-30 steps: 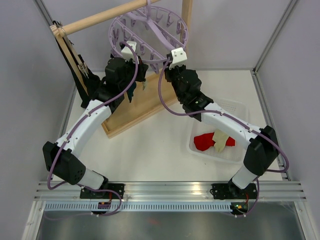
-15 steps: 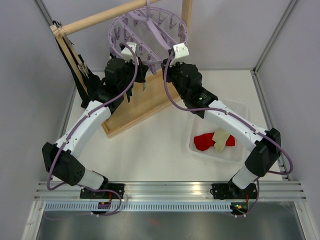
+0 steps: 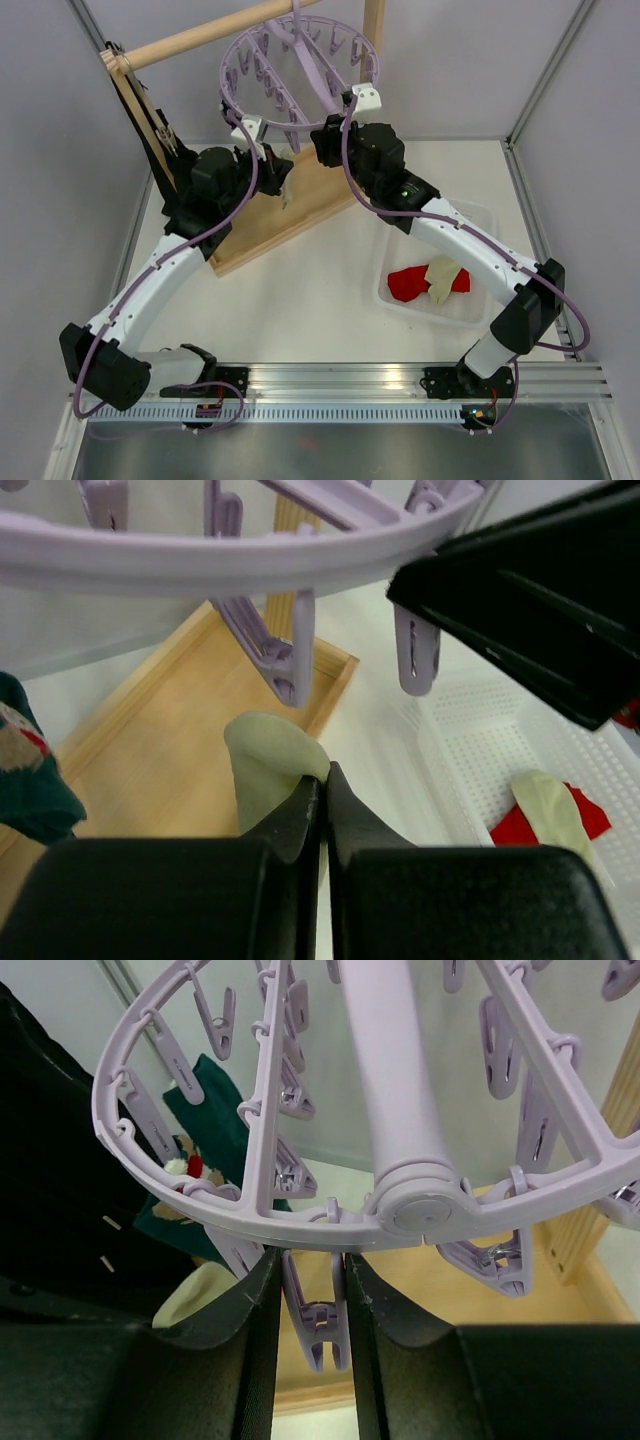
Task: Clip the socks to the hanger
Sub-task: Open the clamp at the hanger.
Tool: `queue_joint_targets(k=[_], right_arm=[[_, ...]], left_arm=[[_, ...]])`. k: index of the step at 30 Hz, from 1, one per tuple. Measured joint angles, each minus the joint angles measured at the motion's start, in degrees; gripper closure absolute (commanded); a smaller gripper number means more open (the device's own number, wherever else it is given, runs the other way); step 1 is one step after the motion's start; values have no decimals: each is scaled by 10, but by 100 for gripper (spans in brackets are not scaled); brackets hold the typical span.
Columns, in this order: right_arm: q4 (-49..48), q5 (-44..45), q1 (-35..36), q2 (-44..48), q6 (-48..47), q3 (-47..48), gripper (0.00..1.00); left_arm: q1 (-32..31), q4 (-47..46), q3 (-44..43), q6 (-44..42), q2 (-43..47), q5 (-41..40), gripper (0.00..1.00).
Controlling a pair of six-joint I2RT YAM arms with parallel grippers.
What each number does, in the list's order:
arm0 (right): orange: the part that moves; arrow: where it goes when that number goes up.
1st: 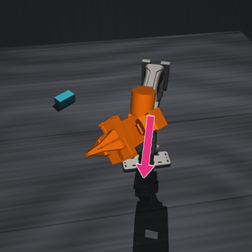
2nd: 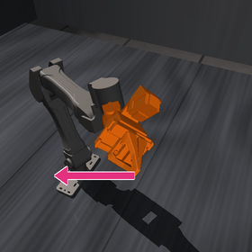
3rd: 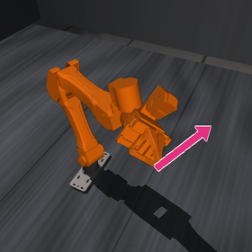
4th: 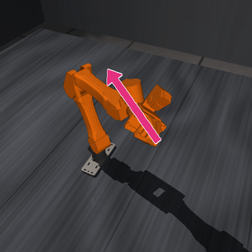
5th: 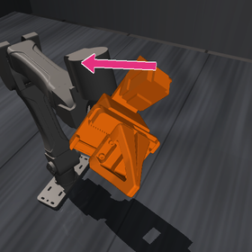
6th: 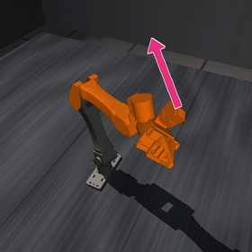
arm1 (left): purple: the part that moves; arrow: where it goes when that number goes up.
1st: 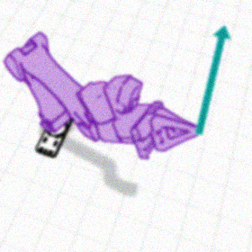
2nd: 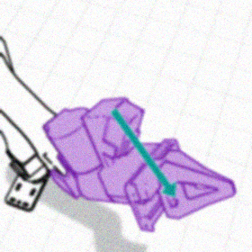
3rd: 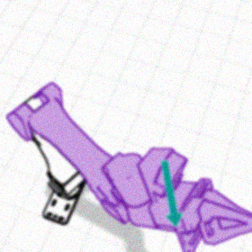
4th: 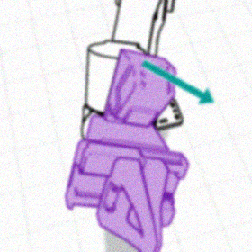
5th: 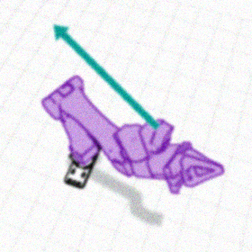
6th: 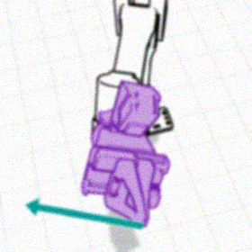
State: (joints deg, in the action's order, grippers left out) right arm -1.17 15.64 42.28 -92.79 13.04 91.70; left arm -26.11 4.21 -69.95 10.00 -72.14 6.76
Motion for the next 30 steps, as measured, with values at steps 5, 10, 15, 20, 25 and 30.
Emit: queue_joint_targets(k=[5,10,15,20,25,30], right_arm=[[3,-7,0,0,34,1,100],[3,-8,0,0,55,1,100],[4,-8,0,0,68,1,100],[6,-7,0,0,73,3,100],[9,-4,0,0,78,4,100],[20,-2,0,-2,84,14,100]], left_arm=[[0,-3,38,15,35,36,98],[-7,-11,72,25,43,64,98],[-24,-12,83,25,43,89,98],[-37,-29,83,16,42,99,98],[-43,-47,82,-15,32,99,98],[-52,-59,82,-70,12,99,98]])
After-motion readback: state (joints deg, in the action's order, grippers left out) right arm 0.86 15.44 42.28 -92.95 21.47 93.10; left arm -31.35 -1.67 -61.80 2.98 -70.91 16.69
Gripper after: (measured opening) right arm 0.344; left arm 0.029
